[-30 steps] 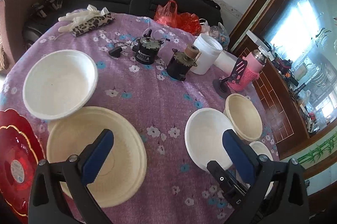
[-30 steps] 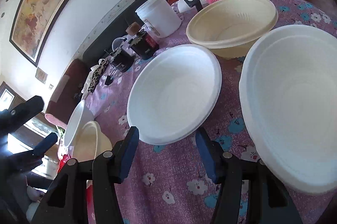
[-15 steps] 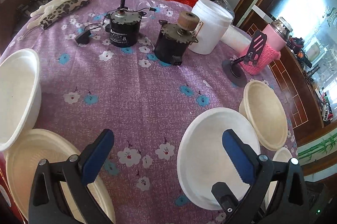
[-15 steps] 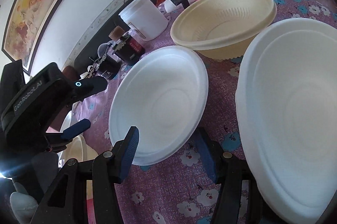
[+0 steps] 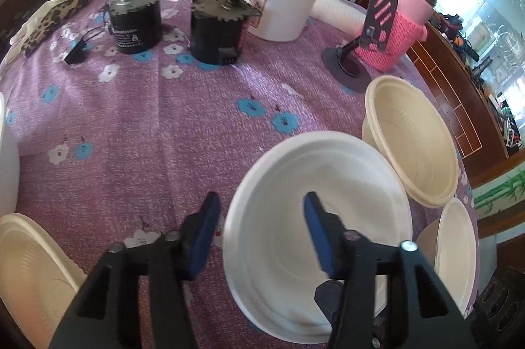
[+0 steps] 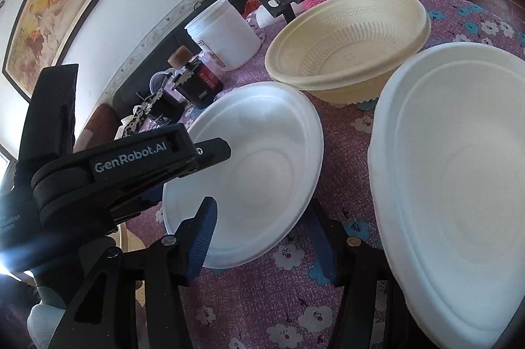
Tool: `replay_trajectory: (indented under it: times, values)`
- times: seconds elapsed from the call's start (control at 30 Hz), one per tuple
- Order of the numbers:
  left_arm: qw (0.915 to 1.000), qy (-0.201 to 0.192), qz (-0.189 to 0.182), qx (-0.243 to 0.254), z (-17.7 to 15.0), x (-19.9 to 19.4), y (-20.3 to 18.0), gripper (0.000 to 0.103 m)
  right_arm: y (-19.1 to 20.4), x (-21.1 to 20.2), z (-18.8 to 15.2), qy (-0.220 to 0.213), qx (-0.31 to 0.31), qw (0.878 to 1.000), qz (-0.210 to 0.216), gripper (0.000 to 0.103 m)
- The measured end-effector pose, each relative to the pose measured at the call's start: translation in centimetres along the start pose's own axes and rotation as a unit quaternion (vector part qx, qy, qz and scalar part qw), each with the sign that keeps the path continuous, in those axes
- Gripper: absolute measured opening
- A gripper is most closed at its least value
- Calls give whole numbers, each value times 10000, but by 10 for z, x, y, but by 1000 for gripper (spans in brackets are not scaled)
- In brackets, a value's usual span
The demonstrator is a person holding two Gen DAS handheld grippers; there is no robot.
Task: Organize plates and bowls
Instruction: 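Close both grippers on the rim of the white bowl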
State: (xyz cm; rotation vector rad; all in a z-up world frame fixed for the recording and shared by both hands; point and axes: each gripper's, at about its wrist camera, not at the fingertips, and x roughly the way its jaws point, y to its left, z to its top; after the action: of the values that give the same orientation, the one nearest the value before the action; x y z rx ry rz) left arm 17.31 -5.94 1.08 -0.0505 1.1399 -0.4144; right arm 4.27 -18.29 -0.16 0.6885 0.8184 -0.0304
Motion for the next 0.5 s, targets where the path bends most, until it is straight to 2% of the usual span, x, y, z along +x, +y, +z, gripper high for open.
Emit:
replay_trajectory:
  times: [0.3, 0.5]
  values:
    - [9999, -98, 102, 56, -4, -4, 1, 21, -1, -1, 0, 1, 4, 10000, -2, 54]
    - [9998, -154, 142, -16, -6, -9, 9, 19, -3, 0, 0, 31, 13, 10000, 35, 44]
